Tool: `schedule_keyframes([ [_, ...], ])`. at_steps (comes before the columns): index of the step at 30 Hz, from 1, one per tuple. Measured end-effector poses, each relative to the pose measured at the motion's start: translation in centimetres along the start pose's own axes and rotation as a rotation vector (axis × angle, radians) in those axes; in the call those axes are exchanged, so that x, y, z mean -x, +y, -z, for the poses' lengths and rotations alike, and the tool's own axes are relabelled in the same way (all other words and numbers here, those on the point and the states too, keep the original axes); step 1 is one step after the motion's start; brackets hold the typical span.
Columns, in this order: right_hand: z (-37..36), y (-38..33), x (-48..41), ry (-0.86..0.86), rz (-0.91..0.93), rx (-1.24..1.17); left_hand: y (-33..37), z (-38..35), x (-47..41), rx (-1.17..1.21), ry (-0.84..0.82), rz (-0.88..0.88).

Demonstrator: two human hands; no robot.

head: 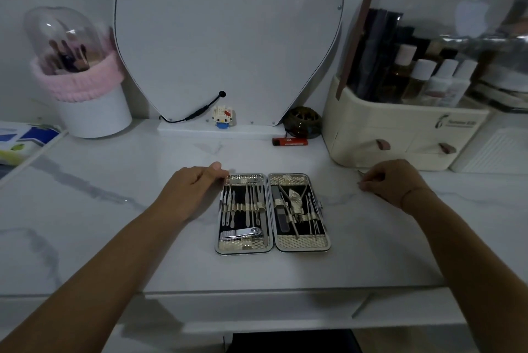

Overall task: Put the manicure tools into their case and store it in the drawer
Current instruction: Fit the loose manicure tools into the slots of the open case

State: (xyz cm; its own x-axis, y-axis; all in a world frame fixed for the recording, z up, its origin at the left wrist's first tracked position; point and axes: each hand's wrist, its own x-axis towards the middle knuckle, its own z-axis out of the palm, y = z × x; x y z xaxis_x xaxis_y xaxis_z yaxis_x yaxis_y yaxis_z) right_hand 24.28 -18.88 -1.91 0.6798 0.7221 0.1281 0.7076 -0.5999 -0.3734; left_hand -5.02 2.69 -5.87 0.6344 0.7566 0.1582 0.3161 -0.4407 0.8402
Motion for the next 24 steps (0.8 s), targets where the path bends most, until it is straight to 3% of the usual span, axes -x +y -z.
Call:
schedule_keyframes([
  [7,0.5,-1.3,-0.6,-0.142,0.018,0.252,-0.2,0.1,-0.2,-0.001,-0.012,0.005],
  [10,0.4,-1.7,-0.1,-0.190,0.024,0.199,-0.3,0.1,-0.1,0.023,-0.015,0.005],
  [17,1.2,-3.2,1.0,-0.131,0.129,-0.203,0.3,0.2,0.0,-0.042,-0.021,-0.014],
  [21,0.7,-8.1,1.6,-0.253,0.123,-0.730,0.3,0.2,0.0,-0.041,-0.033,-0.018],
  [24,-1.5,-12.0,1.6,-0.343,0.170,-0.830,0.4,0.3,0.1,-0.067,-0.039,-0.022],
])
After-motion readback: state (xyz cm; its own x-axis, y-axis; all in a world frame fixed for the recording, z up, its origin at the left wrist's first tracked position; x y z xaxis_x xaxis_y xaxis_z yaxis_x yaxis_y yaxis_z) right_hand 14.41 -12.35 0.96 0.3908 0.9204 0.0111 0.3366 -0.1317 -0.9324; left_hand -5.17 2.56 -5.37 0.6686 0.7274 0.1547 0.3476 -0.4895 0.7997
